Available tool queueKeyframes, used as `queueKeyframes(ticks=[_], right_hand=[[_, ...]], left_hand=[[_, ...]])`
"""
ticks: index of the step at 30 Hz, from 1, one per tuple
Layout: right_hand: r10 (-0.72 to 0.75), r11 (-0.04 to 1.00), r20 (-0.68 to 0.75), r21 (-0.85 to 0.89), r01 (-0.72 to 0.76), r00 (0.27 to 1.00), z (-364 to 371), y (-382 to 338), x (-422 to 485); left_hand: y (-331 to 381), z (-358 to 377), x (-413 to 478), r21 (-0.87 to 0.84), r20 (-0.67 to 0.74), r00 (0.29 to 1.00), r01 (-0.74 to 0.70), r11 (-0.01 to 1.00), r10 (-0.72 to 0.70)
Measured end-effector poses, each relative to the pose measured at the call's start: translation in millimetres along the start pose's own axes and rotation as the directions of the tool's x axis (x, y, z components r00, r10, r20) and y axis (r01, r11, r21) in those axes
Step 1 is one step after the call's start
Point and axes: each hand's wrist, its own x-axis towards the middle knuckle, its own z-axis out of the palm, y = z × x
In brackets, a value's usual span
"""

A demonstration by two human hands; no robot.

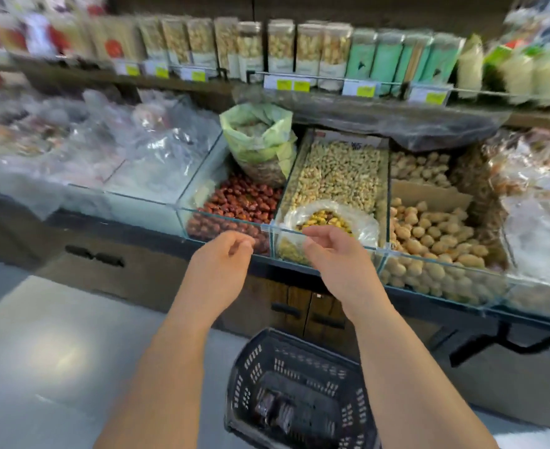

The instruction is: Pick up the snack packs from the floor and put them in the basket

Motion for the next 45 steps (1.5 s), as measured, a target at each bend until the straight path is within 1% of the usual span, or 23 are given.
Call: queueKeyframes(ticks=[2,5,7,10,14,18,22,26,30,33,36,40,45], right_hand=[[-0.062,0.996,0.078,-0.063,0.067,0.995,-2,-19,-6],[-0.132,0.971,0.19,-0.173,0.166,0.973,7,-44,-15],[-0.17,0.946,0.252,-0.228,0.229,0.953,21,-60,-21],[-0.252,0.887,0.346,-0.291,0.359,0.904,53,-79,-30],[-0.323,0.785,0.481,-0.345,0.515,0.815,113,-103,-46],[-0.35,0.748,0.557,-0.317,0.582,0.753,188,-125,-72],[-0.357,0.706,0.628,-0.303,0.64,0.691,276,-140,-105],[-0.347,0.687,0.692,-0.272,0.674,0.633,367,-143,-139],[-0.305,0.711,0.773,-0.204,0.673,0.556,448,-134,-171],[-0.267,0.713,0.82,-0.185,0.676,0.507,505,-116,-190],[-0.225,0.756,0.84,-0.17,0.633,0.494,554,-97,-205],[-0.182,0.779,0.868,-0.16,0.606,0.462,613,-83,-212],[-0.081,0.787,0.906,-0.197,0.584,0.415,694,-70,-195]], left_hand=[[9,-22,-14,0.01,-0.08,0.997,-0.002,1.0,0.002],[15,-56,-36,0.083,-0.168,0.986,0.011,0.996,0.003],[12,-80,-49,0.128,-0.184,0.983,0.014,0.992,0.01],[-2,-117,-67,0.215,-0.165,0.986,0.056,0.975,-0.02],[-34,-168,-88,0.231,-0.198,0.978,0.114,0.966,-0.068],[-81,-227,-112,0.23,-0.222,0.966,0.183,0.956,-0.132],[-140,-287,-146,0.213,-0.296,0.929,0.293,0.932,-0.224],[-203,-340,-184,0.208,-0.362,0.87,0.424,0.881,-0.334],[-260,-373,-215,0.118,-0.401,0.801,0.526,0.842,-0.445],[-300,-385,-233,0.038,-0.396,0.744,0.599,0.8,-0.538],[-336,-390,-243,0.028,-0.357,0.698,0.673,0.739,-0.621],[-383,-403,-247,0.014,-0.344,0.593,0.779,0.627,-0.728],[-448,-430,-228,-0.032,-0.382,0.456,0.863,0.504,-0.804]])
